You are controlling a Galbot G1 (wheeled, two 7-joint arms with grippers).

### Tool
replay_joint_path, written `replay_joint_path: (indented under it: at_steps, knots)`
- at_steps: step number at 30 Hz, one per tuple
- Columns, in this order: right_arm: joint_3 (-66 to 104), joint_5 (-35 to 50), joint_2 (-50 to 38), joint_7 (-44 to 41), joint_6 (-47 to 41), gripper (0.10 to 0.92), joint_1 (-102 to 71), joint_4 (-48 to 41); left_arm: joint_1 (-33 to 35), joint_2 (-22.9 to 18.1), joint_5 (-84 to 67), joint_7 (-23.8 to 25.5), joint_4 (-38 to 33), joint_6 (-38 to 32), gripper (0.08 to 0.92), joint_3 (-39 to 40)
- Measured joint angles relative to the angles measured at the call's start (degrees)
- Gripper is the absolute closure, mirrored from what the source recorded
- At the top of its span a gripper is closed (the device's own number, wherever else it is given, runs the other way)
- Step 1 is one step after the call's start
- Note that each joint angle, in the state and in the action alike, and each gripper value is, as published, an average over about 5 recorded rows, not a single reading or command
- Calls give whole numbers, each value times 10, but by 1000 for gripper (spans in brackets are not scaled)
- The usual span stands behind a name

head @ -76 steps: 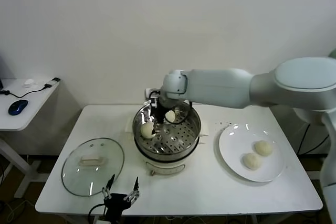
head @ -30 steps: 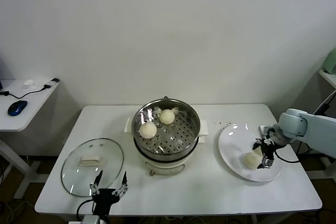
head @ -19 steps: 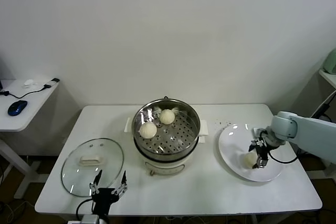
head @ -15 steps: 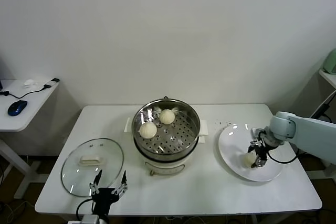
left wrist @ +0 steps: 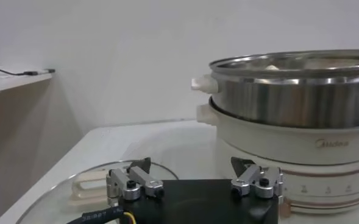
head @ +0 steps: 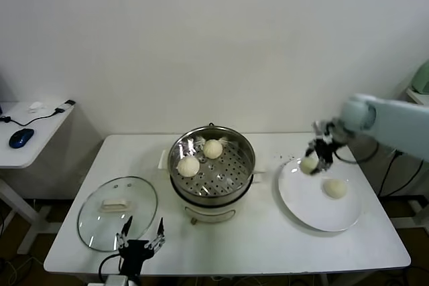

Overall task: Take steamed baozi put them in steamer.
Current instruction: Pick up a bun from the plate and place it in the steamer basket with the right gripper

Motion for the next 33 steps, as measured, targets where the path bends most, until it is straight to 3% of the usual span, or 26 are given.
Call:
replay_joint_path:
  at_steps: [7, 16, 33]
  knots:
    - [20, -4, 91, -20, 87, 389, 75, 71, 0, 0, 0, 0, -1, 1, 177, 0]
    - [38, -105, 184, -17, 198, 389, 56, 132, -1, -2, 0, -2, 0, 2, 177, 0]
    - [69, -284, 281, 33, 304, 385, -83, 71, 2, -4, -3, -4, 5, 1, 177, -9]
